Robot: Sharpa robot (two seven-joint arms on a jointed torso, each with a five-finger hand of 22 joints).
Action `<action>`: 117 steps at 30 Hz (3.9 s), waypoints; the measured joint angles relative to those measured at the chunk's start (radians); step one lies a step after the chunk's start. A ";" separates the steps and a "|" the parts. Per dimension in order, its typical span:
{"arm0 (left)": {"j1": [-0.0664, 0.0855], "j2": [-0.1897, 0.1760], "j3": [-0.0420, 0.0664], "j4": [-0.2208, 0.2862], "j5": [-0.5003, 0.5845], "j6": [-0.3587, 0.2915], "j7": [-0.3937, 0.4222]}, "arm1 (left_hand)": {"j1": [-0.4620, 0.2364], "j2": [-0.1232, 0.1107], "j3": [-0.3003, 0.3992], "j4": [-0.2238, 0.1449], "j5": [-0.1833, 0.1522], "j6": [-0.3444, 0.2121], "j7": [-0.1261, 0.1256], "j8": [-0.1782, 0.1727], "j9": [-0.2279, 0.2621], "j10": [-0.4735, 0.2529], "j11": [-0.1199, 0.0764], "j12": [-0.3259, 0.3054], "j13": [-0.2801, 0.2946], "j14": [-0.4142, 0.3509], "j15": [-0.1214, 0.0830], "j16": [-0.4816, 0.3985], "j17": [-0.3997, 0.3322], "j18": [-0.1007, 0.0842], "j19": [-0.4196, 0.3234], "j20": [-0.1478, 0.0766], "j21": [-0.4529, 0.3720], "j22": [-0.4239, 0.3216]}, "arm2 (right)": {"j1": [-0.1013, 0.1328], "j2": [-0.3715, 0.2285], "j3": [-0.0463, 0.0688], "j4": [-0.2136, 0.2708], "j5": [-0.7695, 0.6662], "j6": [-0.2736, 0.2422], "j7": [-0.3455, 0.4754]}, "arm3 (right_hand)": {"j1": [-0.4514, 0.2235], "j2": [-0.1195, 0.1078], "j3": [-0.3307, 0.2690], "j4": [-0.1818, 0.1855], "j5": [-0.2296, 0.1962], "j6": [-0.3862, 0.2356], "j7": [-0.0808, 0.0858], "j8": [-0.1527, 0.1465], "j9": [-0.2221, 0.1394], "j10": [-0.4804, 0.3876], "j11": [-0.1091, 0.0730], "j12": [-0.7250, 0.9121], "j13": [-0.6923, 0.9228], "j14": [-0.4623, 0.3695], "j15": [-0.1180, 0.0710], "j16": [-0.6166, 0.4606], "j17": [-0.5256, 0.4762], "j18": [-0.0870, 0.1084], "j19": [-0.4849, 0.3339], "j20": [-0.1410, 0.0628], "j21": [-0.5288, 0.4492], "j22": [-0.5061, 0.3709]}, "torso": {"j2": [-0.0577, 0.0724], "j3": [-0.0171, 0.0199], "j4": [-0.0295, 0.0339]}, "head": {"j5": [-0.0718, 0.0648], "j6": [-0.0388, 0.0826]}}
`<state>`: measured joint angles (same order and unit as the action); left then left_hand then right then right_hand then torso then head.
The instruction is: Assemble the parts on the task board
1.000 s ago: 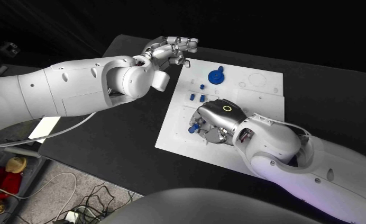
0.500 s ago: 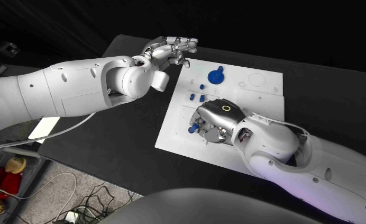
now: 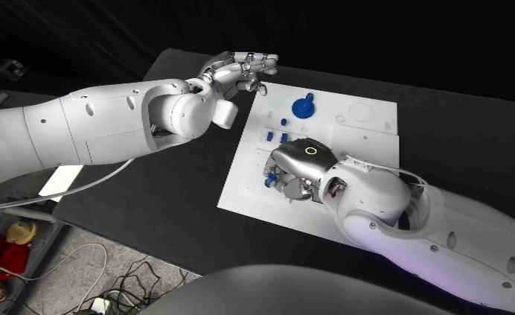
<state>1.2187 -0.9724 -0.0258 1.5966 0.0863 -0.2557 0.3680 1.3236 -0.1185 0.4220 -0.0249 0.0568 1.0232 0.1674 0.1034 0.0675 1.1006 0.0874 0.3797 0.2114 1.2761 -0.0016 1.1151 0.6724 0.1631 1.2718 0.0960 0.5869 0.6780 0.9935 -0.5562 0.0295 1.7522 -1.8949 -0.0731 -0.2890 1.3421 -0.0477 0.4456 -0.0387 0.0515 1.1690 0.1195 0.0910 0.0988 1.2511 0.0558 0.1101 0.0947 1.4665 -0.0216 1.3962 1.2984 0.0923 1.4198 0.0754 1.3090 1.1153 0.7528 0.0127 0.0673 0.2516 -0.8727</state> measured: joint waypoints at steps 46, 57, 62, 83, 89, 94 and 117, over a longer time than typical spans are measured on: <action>-0.002 -0.003 -0.005 -0.010 0.000 0.001 -0.003 | -0.001 0.001 0.000 0.000 0.000 0.000 0.000 0.000 0.000 -0.007 0.000 0.004 0.001 -0.004 0.003 0.000 -0.006 0.000 0.000 0.000 0.000 -0.001 | 0.013 -0.493 0.012 0.151 0.713 -0.357 0.173 | -0.090 -0.013 -0.397 0.177 0.141 -0.136 -0.010 0.096 0.034 0.149 -0.041 1.022 0.940 -0.003 -0.029 0.012 0.006 -0.001 0.025 -0.033 0.027 0.044 | -0.029 0.0057 -0.0419 | -0.158 0.085; -0.013 0.005 -0.009 -0.015 0.000 0.004 -0.003 | -0.004 0.004 0.000 0.000 0.000 0.000 0.000 0.000 0.000 -0.007 0.000 0.004 0.002 -0.003 0.003 0.000 -0.006 0.000 0.000 0.000 0.000 -0.001 | -0.027 -0.571 0.001 0.210 0.687 -0.306 0.017 | -0.137 0.009 -0.506 0.239 0.154 -0.170 -0.021 0.188 0.119 0.160 -0.037 1.148 1.050 -0.002 -0.031 0.060 0.010 -0.001 0.032 -0.032 0.051 0.090 | -0.048 0.0128 -0.0795 | -0.271 0.110; -0.017 0.008 -0.009 -0.018 0.000 0.006 -0.003 | -0.004 0.004 0.000 0.000 0.000 0.000 0.000 0.000 0.000 -0.007 0.000 0.004 0.001 -0.004 0.003 0.000 -0.006 0.000 0.000 0.000 0.000 -0.001 | -0.034 -0.550 -0.002 0.215 0.590 -0.288 -0.065 | -0.144 0.007 -0.533 0.257 0.154 -0.182 -0.024 0.199 0.135 0.169 -0.037 1.229 1.201 -0.002 -0.031 0.066 0.010 -0.016 0.032 -0.032 0.057 0.104 | -0.053 0.0151 -0.0875 | -0.283 0.106; -0.020 0.002 -0.009 -0.016 0.000 0.008 -0.003 | -0.004 0.004 0.000 0.000 0.000 0.000 0.000 0.000 0.000 -0.007 0.000 0.004 0.001 -0.003 0.003 0.000 -0.006 0.000 0.000 0.000 0.000 0.000 | -0.041 -0.478 -0.003 0.205 0.343 -0.273 -0.202 | -0.145 0.008 -0.559 0.272 0.168 -0.197 -0.023 0.222 0.160 0.167 -0.036 1.229 1.213 -0.002 -0.031 0.078 0.009 -0.016 0.040 -0.032 0.074 0.125 | -0.053 0.0123 -0.0844 | -0.269 0.067; -0.020 0.000 -0.009 -0.013 0.000 0.008 -0.003 | -0.004 0.004 0.000 0.000 0.000 0.000 0.000 0.000 0.000 -0.007 0.000 0.004 0.001 -0.004 0.003 0.000 -0.006 0.000 0.000 0.000 0.000 0.000 | -0.046 -0.456 -0.003 0.190 0.316 -0.251 -0.228 | -0.145 0.009 -0.564 0.278 0.173 -0.204 -0.023 0.226 0.166 0.167 -0.036 1.229 1.213 -0.002 -0.030 0.078 0.009 -0.016 0.040 -0.032 0.074 0.125 | -0.052 0.0120 -0.0847 | -0.269 0.062; -0.020 -0.002 -0.009 -0.011 0.000 0.008 -0.003 | -0.004 0.004 0.000 0.000 0.000 0.000 0.000 0.000 0.000 -0.007 0.000 0.004 0.001 -0.003 0.003 0.000 -0.006 0.000 0.000 0.000 0.000 0.000 | -0.048 -0.446 -0.003 0.183 0.298 -0.227 -0.249 | -0.139 0.014 -0.571 0.284 0.179 -0.204 -0.023 0.234 0.171 0.167 -0.036 1.229 1.213 -0.002 -0.030 0.078 0.009 -0.016 0.039 -0.032 0.074 0.128 | -0.052 0.0116 -0.0846 | -0.267 0.058; -0.020 -0.010 -0.009 -0.007 0.000 0.009 -0.004 | -0.004 0.004 0.000 0.000 0.000 0.000 0.000 0.000 0.000 -0.007 0.000 0.010 0.003 -0.004 0.003 0.000 -0.007 0.000 0.000 0.000 -0.004 -0.001 | -0.066 -0.381 0.000 0.140 0.238 -0.166 -0.298 | -0.121 0.032 -0.583 0.297 0.201 -0.208 -0.027 0.260 0.195 0.167 -0.036 1.229 1.213 -0.002 -0.030 0.078 0.009 -0.016 0.039 -0.032 0.074 0.131 | -0.050 0.0112 -0.0850 | -0.254 0.049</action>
<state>1.1985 -0.9820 -0.0350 1.5895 0.0864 -0.2468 0.3642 1.3196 -0.1145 0.4220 -0.0249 0.0568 1.0233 0.1673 0.1034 0.0676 1.0936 0.0874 0.3893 0.2142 1.2726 0.0019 1.1151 0.6653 0.1632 1.2719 0.0960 0.5830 0.6767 0.9276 -0.9373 0.0293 1.8922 -1.6567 -0.2392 -0.5871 1.2213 -0.0155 -0.1379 0.2581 0.2529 0.9610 0.0925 0.3515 0.2942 1.4186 0.0200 1.3388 1.3074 1.4648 -0.0520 1.4738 1.3074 0.0765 1.4592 0.0431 1.3826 1.2458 0.7026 0.0239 -0.0177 -0.0022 -0.8237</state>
